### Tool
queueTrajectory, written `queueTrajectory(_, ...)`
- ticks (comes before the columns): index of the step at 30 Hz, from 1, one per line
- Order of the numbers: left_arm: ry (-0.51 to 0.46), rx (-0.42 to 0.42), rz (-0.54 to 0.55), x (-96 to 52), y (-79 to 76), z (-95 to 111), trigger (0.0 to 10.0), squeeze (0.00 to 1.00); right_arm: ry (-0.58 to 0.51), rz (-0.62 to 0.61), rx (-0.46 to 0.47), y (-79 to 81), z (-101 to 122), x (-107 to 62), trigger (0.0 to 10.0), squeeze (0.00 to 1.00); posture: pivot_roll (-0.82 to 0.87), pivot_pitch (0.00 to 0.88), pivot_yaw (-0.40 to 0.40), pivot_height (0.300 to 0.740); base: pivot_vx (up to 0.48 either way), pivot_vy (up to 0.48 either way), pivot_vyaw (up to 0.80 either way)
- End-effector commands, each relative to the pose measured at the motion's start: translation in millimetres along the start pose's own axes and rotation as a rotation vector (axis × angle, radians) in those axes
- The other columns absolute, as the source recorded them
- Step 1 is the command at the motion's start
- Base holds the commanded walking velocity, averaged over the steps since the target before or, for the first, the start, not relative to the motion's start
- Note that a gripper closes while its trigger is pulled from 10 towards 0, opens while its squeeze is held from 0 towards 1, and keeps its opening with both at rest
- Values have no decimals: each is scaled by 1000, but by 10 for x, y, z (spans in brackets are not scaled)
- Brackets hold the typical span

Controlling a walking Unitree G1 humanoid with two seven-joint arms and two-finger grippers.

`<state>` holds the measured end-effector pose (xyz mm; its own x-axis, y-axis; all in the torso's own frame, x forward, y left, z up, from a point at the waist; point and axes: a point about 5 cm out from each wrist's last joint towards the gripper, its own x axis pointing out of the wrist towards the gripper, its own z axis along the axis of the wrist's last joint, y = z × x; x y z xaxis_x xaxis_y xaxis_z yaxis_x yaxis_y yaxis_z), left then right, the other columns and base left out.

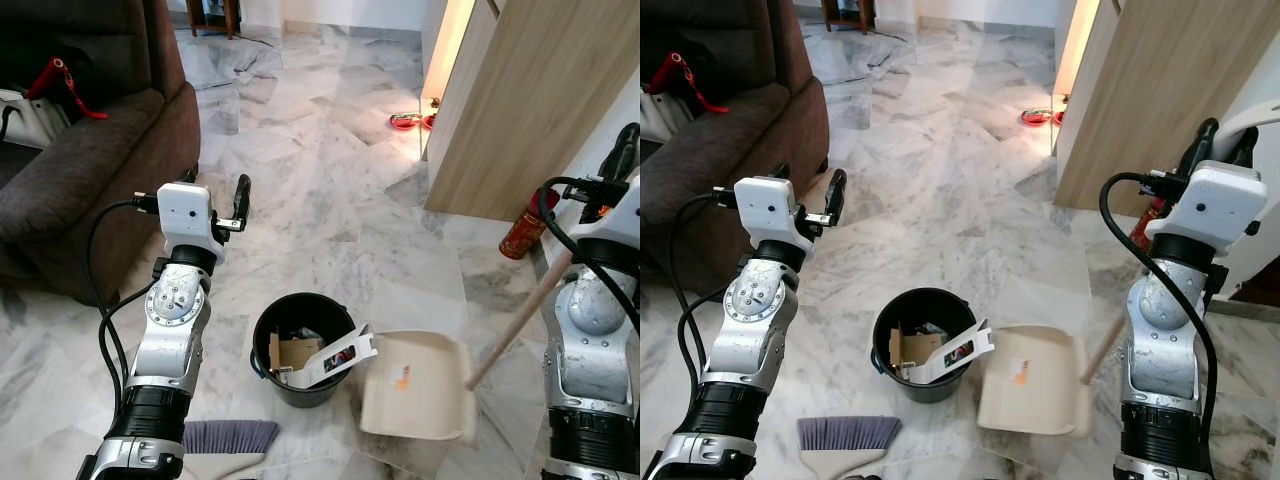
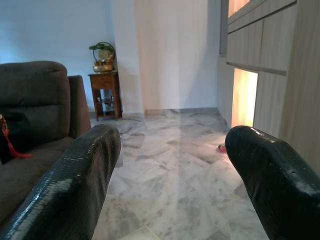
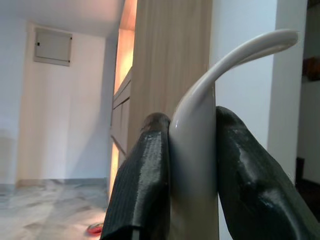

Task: Sweep floor

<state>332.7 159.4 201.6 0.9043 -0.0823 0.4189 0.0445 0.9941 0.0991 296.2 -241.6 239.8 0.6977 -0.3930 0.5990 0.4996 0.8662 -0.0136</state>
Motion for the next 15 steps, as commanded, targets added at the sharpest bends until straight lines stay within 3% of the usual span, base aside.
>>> queueTrajectory(1,-10,7,-7,15,-15,27,10000,0,-31,5,5,-28,50,41,10000,0,107,71,-37,740,0,0,0)
queueTrajectory(15,-21,7,-8,23,-17,46,10000,0,-29,31,3,-42,68,43,10000,0,104,96,-36,740,0,0,0)
